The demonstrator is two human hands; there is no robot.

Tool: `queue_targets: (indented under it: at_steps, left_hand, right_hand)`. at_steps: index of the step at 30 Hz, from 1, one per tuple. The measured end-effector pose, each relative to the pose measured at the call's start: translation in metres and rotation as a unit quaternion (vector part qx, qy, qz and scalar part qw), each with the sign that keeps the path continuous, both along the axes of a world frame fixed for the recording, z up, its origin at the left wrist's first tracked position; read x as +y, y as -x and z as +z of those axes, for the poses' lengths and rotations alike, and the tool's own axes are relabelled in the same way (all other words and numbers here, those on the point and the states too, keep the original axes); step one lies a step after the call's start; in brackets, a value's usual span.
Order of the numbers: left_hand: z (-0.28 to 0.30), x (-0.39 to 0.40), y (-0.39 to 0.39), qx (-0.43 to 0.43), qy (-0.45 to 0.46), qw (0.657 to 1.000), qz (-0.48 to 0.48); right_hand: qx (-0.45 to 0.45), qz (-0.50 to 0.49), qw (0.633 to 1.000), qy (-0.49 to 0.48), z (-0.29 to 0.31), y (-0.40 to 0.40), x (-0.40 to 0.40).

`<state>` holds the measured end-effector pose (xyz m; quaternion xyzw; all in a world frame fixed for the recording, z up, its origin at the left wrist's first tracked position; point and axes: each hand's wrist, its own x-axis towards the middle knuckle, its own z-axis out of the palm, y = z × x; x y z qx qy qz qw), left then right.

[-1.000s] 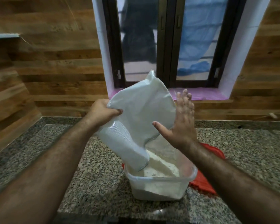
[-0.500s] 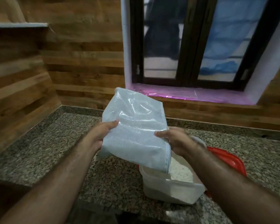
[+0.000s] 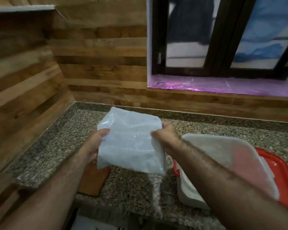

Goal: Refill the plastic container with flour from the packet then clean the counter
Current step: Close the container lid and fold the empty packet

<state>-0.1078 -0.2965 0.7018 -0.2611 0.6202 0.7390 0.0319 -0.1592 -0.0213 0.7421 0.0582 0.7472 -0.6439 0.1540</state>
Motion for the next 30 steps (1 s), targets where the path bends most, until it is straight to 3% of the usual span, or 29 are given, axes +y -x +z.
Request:
queue_targets:
  at_steps: [9,11,13,16,19,21,23,25,30]
  left_hand:
    - [-0.108,-0.016,0.011,-0.092,0.018,0.993,-0.075]
    - [-0.129,-0.01,0.016,-0.1,0.067,0.989,-0.09]
    - [-0.15,-0.007,0.021,-0.1,0.176,0.973,-0.115]
    - [-0.174,-0.003,0.023,-0.076,0.395,0.902,-0.156]
    - [-0.176,0.004,0.02,0.006,0.55,0.8,-0.238]
    - [-0.171,0.006,0.024,0.046,0.573,0.737,-0.356]
    - [-0.169,0.009,0.025,0.02,0.591,0.665,-0.455]
    - [-0.171,0.012,0.028,-0.014,0.618,0.608,-0.497]
    - [-0.182,0.017,0.036,-0.068,0.624,0.554,-0.547]
  right_hand:
    - [-0.062,-0.103,0.974,-0.195,-0.123,-0.003,-0.04]
    - [-0.068,-0.121,0.964,-0.226,-0.147,-0.009,-0.037]
    - [-0.067,-0.122,0.953,-0.268,-0.172,-0.014,-0.035]
    - [-0.032,-0.108,0.917,-0.384,-0.205,-0.026,-0.036]
    - [0.071,0.016,0.882,-0.466,-0.212,-0.047,-0.042]
    - [0.123,0.141,0.84,-0.509,-0.204,-0.057,-0.046]
    - [0.133,0.234,0.79,-0.551,-0.207,-0.06,-0.047]
    - [0.106,0.277,0.768,-0.568,-0.214,-0.059,-0.049]
    - [0.043,0.311,0.742,-0.593,-0.231,-0.058,-0.049]
